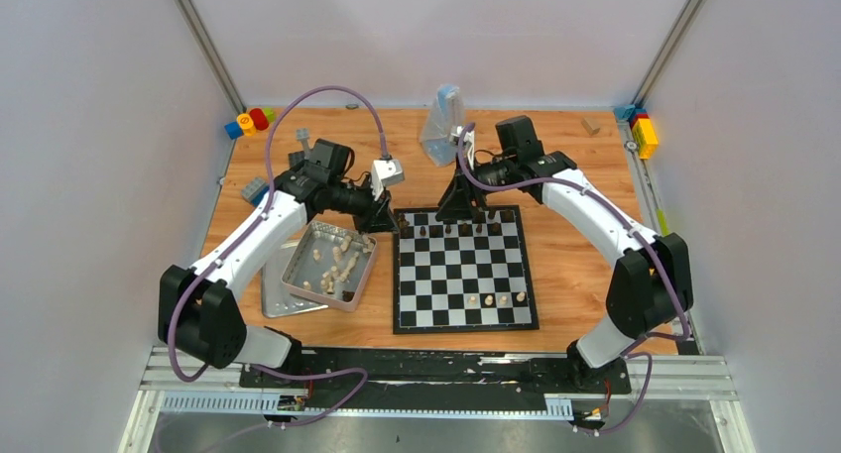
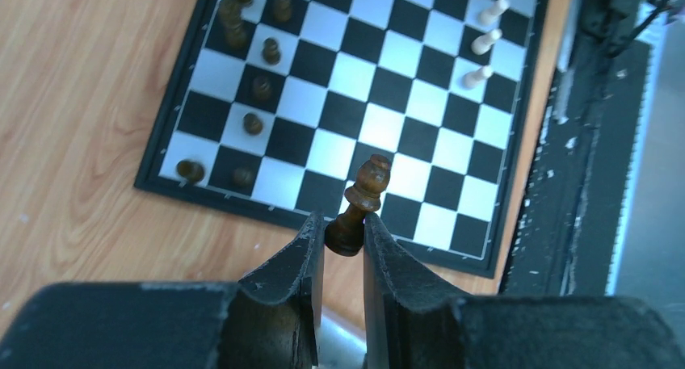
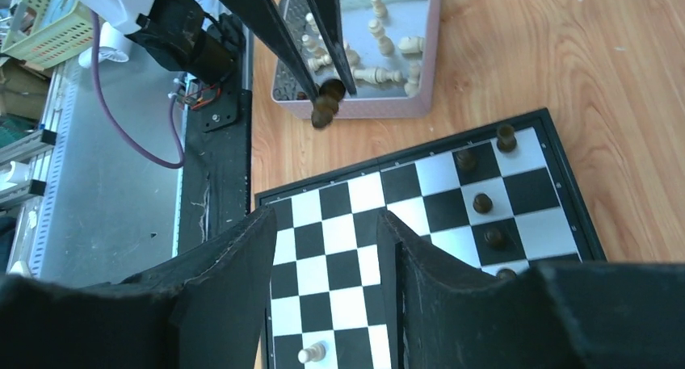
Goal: Set up the chess pieces on the board
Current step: Place the chess piece on the chessboard.
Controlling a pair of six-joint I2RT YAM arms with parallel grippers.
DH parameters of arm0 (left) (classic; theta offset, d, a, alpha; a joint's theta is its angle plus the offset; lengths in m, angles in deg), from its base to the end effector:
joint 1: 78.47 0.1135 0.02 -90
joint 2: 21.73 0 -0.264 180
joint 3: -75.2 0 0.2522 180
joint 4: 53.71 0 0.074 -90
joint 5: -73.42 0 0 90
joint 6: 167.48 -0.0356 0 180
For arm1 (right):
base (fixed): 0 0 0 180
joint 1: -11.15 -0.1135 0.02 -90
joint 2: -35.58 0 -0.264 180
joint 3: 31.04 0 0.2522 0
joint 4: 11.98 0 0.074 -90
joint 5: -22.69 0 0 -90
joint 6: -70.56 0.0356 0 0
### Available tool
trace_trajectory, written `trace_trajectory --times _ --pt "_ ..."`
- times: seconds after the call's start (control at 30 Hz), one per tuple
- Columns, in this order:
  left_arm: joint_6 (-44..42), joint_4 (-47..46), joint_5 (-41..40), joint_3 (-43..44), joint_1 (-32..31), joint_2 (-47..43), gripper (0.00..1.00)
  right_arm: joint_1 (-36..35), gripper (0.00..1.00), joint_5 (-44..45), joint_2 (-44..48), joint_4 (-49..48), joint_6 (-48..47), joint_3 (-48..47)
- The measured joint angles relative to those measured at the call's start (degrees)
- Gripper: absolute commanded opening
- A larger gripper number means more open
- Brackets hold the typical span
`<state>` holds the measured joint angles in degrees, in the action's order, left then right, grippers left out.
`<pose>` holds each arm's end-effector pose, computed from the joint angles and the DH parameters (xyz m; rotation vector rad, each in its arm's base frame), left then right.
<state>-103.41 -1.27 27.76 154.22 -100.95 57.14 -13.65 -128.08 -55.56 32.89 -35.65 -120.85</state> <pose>0.2511 -0.1308 0.2945 1.2429 1.9793 -0.9191 0.2962 0.1711 0.3056 -1.2220 1.8276 1.3156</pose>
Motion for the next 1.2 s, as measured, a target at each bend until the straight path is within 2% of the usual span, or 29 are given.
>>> trace_trajectory --times 0.33,0.73,1.1,1.17,1.2 --pt "4.4 -2.2 9.0 1.1 -0.8 2.5 0.07 -5.4 0.49 -0.1 -2.7 -1.9 1.2 -2.4" --pt "7.3 -4.3 11.1 1.1 -1.1 2.5 0.07 -8.8 0.41 3.9 -3.4 -3.1 1.7 -2.4" --pt "7.6 -4.8 10.6 1.1 -1.1 2.5 0.10 -9.6 0.16 5.2 -3.4 -3.9 2.7 -2.5" --pt "7.6 -4.7 10.6 1.0 -1.1 2.5 0.15 -9.7 0.10 5.4 -3.4 -3.9 2.6 -2.7" --pt "7.6 -4.7 10.6 1.0 -1.1 2.5 0.20 -9.7 0.07 5.4 -3.4 -4.0 2.7 -2.8"
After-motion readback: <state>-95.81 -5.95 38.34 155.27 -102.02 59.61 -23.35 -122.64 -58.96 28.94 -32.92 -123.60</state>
